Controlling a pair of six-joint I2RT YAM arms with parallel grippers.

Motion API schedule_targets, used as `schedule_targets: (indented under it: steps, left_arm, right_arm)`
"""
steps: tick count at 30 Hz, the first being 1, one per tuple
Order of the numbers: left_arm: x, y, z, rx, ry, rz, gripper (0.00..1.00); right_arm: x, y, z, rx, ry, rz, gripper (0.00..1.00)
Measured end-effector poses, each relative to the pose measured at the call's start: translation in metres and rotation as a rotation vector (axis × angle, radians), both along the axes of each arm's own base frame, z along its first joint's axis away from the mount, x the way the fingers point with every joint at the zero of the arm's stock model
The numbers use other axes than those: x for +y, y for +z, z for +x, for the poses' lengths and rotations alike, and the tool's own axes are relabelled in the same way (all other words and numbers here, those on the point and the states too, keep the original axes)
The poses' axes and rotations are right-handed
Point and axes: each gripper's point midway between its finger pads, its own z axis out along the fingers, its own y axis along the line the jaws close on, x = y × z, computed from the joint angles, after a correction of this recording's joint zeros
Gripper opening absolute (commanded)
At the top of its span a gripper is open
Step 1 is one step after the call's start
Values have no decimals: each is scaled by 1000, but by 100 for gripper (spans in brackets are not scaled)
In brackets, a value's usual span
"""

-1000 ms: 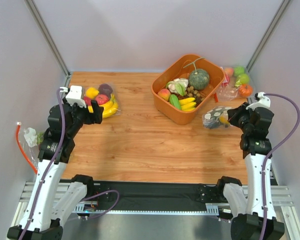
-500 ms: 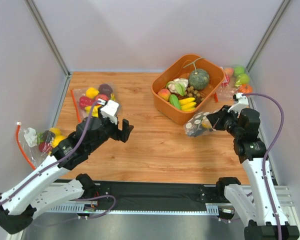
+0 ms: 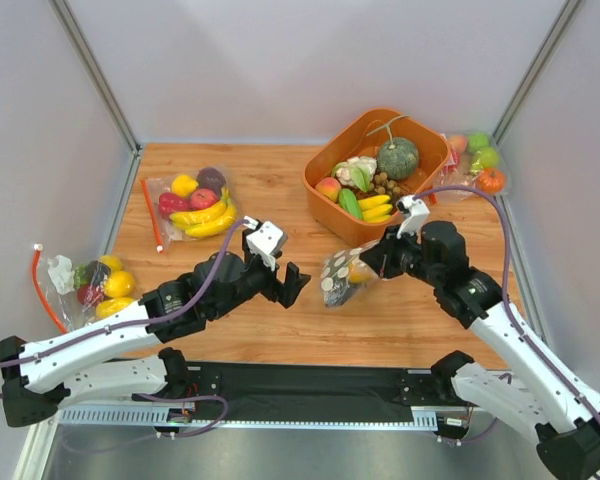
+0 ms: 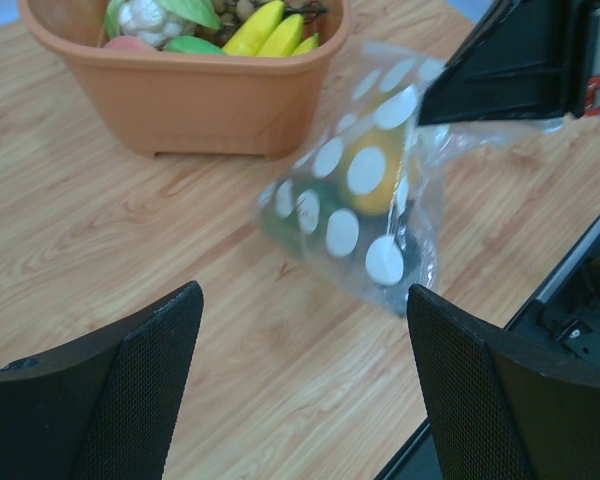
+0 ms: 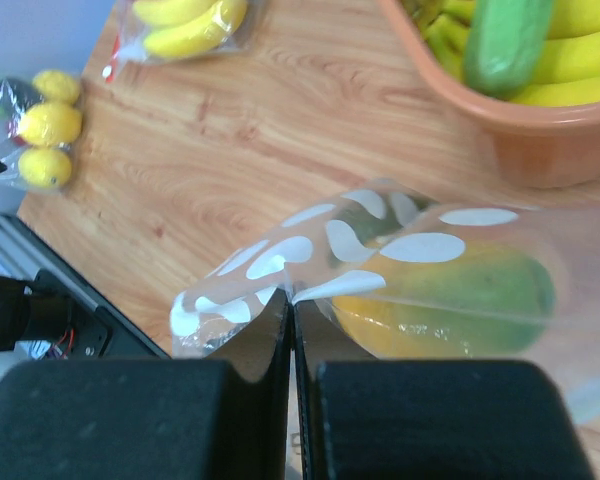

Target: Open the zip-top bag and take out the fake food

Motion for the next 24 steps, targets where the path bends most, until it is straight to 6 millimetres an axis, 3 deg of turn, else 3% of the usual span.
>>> schedule_targets:
  steps: [5,11,18,24]
  left_arm:
    - [-7,-27,-11,22,-59,3,93]
    - [2,-65,-12,24,-50,62,96]
    - [3,-67,-4,-6,-13,54,97]
    - [-3,-89,9,-7,28,124,97]
  right_arm:
    - [36,-9,-4,33,82,-8,0]
    - [69,-14,-6,54,152,4,0]
    - [87,-9,-8,54,195,27,1]
    - [96,-4,-16,56,240,48,0]
